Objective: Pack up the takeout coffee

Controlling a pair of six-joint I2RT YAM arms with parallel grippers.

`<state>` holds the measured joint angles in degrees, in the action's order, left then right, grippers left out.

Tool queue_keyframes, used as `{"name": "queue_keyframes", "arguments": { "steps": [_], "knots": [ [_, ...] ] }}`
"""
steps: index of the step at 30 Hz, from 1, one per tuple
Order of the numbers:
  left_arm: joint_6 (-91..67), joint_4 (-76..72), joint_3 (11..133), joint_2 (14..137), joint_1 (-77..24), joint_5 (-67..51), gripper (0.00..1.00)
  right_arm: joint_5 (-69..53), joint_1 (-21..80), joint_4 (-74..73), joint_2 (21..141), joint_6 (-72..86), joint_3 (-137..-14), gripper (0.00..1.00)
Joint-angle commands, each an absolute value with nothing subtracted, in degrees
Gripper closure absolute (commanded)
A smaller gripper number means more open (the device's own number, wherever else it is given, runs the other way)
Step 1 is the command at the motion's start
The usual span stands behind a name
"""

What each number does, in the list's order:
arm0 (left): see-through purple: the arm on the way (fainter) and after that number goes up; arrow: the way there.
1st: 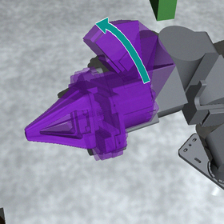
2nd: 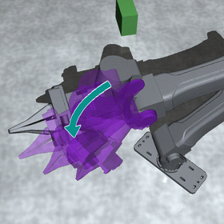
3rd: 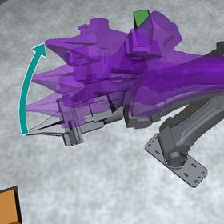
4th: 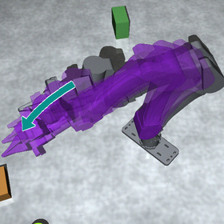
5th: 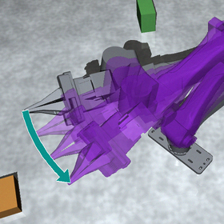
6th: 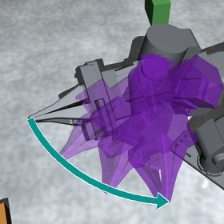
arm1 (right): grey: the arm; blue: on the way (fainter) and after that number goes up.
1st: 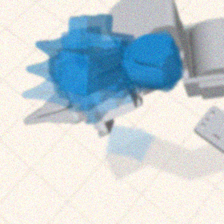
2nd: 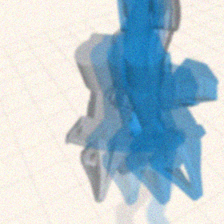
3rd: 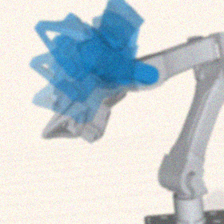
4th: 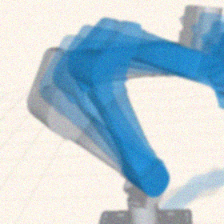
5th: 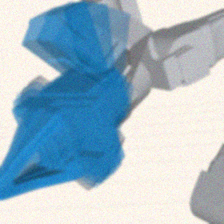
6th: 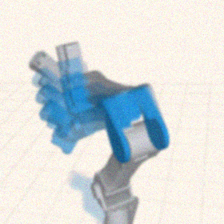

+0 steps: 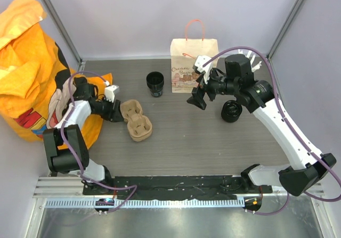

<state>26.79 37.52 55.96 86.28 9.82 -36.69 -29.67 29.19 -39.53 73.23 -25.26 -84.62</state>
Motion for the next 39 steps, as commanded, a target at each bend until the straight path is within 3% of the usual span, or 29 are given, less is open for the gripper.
{"name": "queue_keyframes", "arguments": {
  "steps": [1, 14, 23, 39],
  "knots": [
    [25.7, 34.4, 59.0, 89.5, 8.6, -40.1, 0.48, -30.1, 29.5, -37.9, 72.7, -25.0, -86.0, 0.0],
    [26.4, 33.7, 65.3, 95.8, 0.5, -42.1, 0.48, -32.0, 31.3, -39.4, 74.6, -26.8, -85.9, 0.0],
    [24.3, 32.0, 67.5, 99.3, -11.5, -41.8, 0.49, -27.6, 36.2, -38.5, 80.4, -28.2, -87.3, 0.01],
    [20.7, 29.7, 63.7, 91.1, -7.4, -44.1, 0.47, -21.3, 40.6, -29.4, 94.6, -30.7, -85.6, 0.02]
  ]
}}
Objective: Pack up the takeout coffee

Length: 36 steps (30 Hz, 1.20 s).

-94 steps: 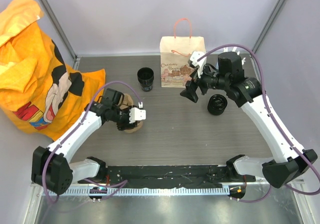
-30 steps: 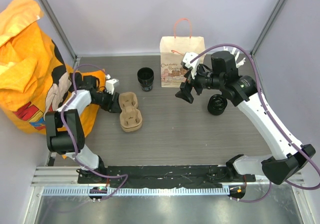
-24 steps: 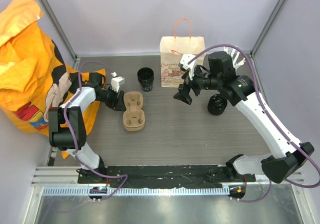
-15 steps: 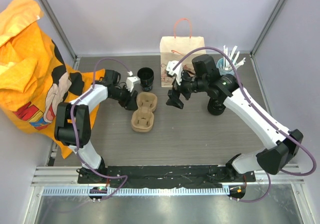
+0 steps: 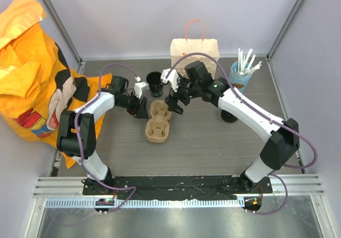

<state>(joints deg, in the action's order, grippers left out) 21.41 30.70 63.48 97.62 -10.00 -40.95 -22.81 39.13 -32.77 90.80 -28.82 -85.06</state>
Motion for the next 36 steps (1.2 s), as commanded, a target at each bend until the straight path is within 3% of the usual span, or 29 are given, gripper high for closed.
{"name": "queue_keyframes", "arguments": {
  "steps": [1, 10, 30, 36],
  "knots": [
    [20.8, 30.1, 63.5, 90.4, -6.8, -44.3, 0.47, -21.3, 41.3, -29.2, 95.7, -30.8, -85.9, 0.02],
    [22.2, 34.3, 59.5, 81.4, -2.4, -44.7, 0.47, -27.1, 43.0, -27.4, 103.5, -32.2, -87.7, 0.02],
    [22.3, 34.3, 55.3, 73.5, 2.2, -46.8, 0.46, -21.7, 46.0, -27.4, 113.4, -35.1, -91.6, 0.0],
    [22.2, 33.8, 54.9, 73.8, 2.5, -47.3, 0.46, -22.3, 46.0, -27.4, 114.6, -34.9, -91.8, 0.12]
  ]
}}
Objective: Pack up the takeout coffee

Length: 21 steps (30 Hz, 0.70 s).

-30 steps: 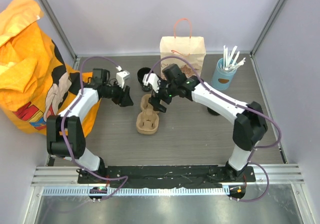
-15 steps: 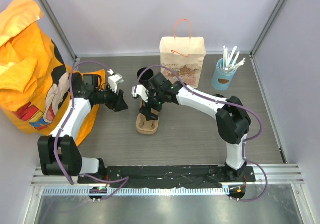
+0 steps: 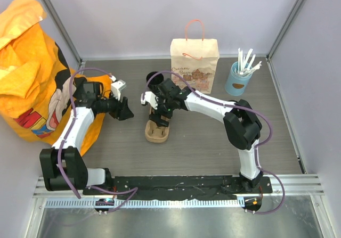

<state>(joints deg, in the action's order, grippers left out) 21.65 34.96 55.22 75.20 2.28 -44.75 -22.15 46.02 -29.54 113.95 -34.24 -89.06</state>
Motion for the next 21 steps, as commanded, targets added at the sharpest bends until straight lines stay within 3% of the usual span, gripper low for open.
{"name": "queue_keyframes", "arguments": {
  "steps": [1, 4, 5, 9, 21],
  "knots": [
    [22.1, 33.8, 54.9, 74.0, 2.6, -47.4, 0.46, -22.5, 46.0, -27.6, 114.7, -34.9, -91.9, 0.14],
    [22.2, 33.7, 54.8, 74.1, 2.7, -47.6, 0.46, -22.8, 46.0, -27.9, 115.0, -34.8, -92.4, 0.24],
    [22.2, 33.7, 54.8, 74.2, 2.7, -47.6, 0.46, -22.8, 46.0, -27.9, 114.9, -34.8, -92.4, 0.33],
    [22.1, 33.7, 54.7, 74.5, 2.7, -48.3, 0.46, -22.9, 46.0, -28.7, 114.3, -35.0, -92.9, 0.54],
    [22.1, 33.6, 54.7, 75.5, 2.9, -49.0, 0.46, -23.5, 46.0, -30.6, 111.1, -34.7, -93.7, 0.63]
  ]
}}
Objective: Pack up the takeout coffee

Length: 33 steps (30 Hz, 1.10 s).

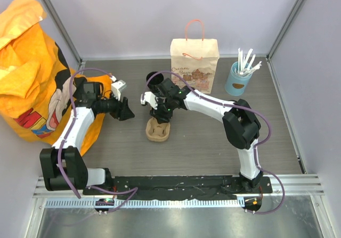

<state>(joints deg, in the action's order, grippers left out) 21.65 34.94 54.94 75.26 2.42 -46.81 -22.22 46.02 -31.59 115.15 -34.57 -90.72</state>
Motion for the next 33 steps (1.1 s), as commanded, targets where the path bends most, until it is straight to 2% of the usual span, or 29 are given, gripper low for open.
{"name": "queue_keyframes", "arguments": {
  "steps": [1, 4, 11, 16, 19, 27, 33],
  "knots": [
    [22.1, 33.6, 54.7, 75.4, 2.8, -49.0, 0.46, -23.6, 46.0, -30.7, 110.9, -34.6, -93.7, 0.64],
    [22.1, 33.5, 54.7, 75.5, 2.8, -49.1, 0.46, -24.0, 46.1, -31.1, 110.7, -34.6, -93.7, 0.63],
    [22.1, 33.6, 54.4, 75.4, 2.9, -49.1, 0.46, -24.3, 46.1, -31.7, 110.7, -34.7, -93.9, 0.52],
    [22.1, 33.6, 54.4, 75.4, 2.9, -49.3, 0.46, -24.8, 46.1, -32.2, 110.0, -34.8, -93.9, 0.51],
    [22.1, 33.6, 54.4, 75.6, 3.0, -49.2, 0.46, -25.2, 46.1, -32.9, 109.9, -34.9, -94.2, 0.44],
    [22.1, 33.5, 54.4, 75.7, 3.0, -49.3, 0.46, -26.0, 46.1, -34.0, 110.1, -35.2, -94.5, 0.42],
    [22.1, 33.3, 54.3, 75.8, 2.9, -49.4, 0.46, -25.4, 46.1, -34.0, 110.9, -35.8, -94.0, 0.37]
  ]
}}
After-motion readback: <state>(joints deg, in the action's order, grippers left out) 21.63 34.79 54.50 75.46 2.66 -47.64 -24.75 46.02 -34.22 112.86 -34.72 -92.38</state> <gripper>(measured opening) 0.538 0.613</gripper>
